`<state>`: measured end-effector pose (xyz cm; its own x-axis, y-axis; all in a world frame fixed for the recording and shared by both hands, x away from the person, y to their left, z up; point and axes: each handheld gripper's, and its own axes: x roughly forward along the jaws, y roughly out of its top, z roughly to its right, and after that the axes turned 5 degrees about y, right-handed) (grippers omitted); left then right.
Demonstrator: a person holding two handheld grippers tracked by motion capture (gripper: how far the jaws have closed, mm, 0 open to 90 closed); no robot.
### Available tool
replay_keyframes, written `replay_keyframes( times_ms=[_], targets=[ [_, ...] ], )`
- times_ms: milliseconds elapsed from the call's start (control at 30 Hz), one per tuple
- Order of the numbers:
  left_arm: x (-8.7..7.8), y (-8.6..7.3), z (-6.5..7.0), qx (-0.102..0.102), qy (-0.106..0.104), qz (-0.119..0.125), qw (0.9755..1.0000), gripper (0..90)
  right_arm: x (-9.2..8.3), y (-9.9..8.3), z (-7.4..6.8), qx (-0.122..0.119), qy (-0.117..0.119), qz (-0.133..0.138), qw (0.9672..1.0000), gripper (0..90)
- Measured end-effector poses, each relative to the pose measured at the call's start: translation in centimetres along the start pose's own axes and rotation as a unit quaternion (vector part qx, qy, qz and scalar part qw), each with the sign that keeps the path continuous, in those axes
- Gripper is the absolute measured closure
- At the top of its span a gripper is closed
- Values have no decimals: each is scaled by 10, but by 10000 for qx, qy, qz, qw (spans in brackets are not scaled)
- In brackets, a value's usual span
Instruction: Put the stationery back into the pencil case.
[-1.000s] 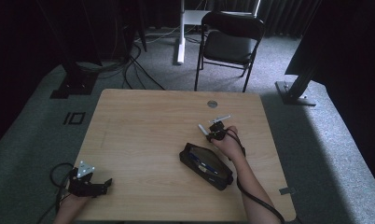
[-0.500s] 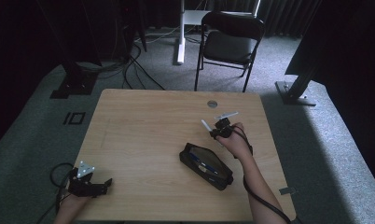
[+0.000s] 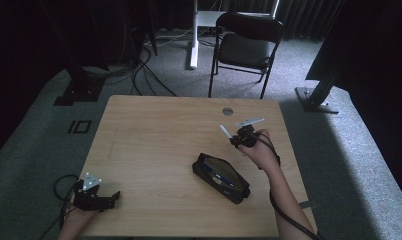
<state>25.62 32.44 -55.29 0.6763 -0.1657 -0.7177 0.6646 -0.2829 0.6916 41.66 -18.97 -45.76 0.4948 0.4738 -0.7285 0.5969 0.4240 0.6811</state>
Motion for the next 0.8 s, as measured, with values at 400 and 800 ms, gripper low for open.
replay_keyframes(
  times_ms=[400,800],
  targets=[
    [0,0,0,-1,0,1,10000,3,-27,0,-4,-88,89,129,9998,785],
    [0,0,0,-1,-1,1,10000,3,-52,5,-23,-331,259,398,9983,785]
  ],
)
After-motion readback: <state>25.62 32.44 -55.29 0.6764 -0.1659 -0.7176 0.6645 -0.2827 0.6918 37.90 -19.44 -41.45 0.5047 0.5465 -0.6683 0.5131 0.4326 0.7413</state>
